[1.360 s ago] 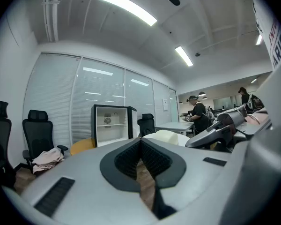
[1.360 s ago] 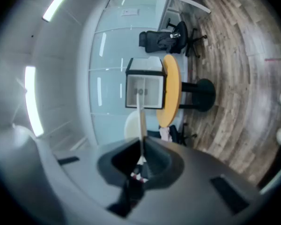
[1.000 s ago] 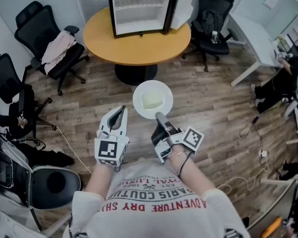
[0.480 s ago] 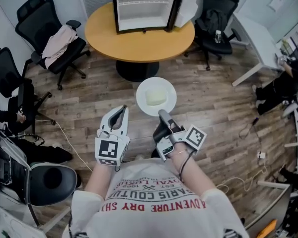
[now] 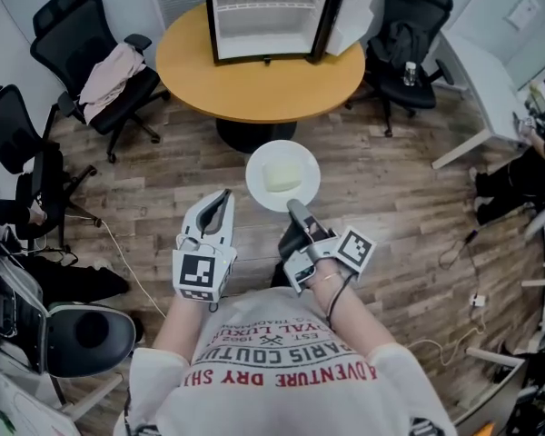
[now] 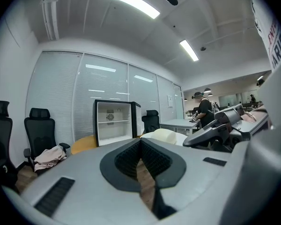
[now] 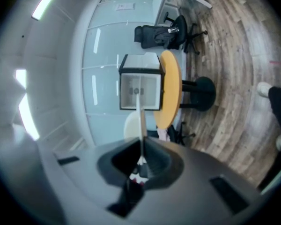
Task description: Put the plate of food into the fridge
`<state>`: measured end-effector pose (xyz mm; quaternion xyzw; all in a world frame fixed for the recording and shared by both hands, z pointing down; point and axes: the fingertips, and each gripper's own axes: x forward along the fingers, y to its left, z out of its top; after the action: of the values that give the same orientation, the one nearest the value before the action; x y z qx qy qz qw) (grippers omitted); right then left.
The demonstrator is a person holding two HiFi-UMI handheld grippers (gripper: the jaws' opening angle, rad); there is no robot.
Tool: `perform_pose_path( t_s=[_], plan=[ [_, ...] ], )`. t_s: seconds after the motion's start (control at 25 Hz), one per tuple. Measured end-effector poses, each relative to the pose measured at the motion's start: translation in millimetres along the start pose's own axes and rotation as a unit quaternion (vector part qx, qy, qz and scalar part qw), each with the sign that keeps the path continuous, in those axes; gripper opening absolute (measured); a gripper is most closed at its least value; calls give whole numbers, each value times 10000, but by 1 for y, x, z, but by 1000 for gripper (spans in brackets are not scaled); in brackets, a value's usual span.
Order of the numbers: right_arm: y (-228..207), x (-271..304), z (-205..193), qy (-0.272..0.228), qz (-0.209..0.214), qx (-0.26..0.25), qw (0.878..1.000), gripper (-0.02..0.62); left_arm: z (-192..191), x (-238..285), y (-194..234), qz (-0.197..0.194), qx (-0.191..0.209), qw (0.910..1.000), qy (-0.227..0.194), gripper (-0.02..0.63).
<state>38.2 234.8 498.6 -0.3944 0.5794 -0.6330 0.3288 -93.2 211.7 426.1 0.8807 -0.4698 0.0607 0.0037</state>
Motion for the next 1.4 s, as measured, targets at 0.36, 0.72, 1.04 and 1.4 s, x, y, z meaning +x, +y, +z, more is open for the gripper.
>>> perform_pose_path(
  t_s=[0.36, 0.72, 1.04, 1.4],
  plan=[
    [9, 59, 87, 465, -31, -13, 9989, 38, 11, 92, 9, 506, -51, 9987, 35, 34],
    [22, 113, 178, 933, 9, -106, 9956, 38, 28, 190, 6, 907, -116, 9958, -67, 34],
    [30, 152, 239, 1141, 40, -154, 9933, 38, 35, 256, 8, 1120, -70, 9937, -24, 34],
    [34, 208, 260, 1262, 14, -171, 9919, 39, 37, 307, 44, 1183, -61, 9930, 37, 34]
  ],
)
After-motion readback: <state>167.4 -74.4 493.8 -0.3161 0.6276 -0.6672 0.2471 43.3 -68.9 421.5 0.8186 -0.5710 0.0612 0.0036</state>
